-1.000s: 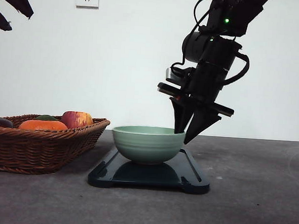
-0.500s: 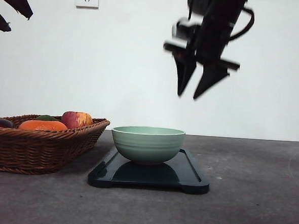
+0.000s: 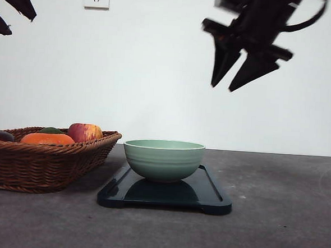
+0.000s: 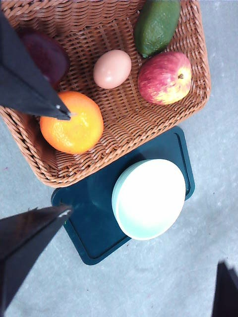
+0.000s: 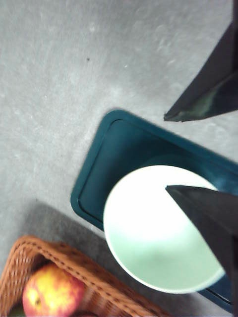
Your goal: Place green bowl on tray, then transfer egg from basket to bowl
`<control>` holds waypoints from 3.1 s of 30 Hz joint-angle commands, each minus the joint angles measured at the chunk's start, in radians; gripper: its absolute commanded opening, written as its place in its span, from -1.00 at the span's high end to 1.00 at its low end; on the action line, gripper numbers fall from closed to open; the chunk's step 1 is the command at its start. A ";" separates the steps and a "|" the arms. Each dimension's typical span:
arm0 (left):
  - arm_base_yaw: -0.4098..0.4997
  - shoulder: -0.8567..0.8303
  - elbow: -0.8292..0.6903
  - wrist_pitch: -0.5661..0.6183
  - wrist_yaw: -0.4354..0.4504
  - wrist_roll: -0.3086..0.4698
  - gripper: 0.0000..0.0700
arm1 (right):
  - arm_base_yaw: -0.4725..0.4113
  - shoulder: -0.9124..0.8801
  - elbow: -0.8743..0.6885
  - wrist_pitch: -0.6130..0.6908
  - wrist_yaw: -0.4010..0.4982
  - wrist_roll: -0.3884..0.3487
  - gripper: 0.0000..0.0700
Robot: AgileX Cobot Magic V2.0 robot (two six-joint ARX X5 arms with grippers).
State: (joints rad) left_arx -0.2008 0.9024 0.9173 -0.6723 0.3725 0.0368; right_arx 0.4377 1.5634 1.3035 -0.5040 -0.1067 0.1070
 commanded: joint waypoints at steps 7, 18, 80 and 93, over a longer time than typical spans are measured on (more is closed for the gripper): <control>-0.003 0.007 0.024 0.016 0.006 0.000 0.00 | -0.006 -0.223 -0.252 0.066 0.056 -0.037 0.28; -0.003 0.063 0.024 0.058 -0.012 -0.090 -0.03 | -0.032 -0.454 -0.469 0.045 0.085 -0.092 0.28; -0.030 0.986 0.533 -0.060 -0.352 -0.385 -0.30 | -0.035 -0.453 -0.471 0.008 0.081 -0.089 0.28; -0.028 1.029 0.533 -0.057 -0.355 -0.382 -0.30 | -0.035 -0.453 -0.471 0.010 0.081 -0.089 0.28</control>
State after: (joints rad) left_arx -0.2283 1.9064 1.4261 -0.7360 0.0238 -0.3420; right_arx 0.3981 1.1007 0.8272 -0.5041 -0.0254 0.0227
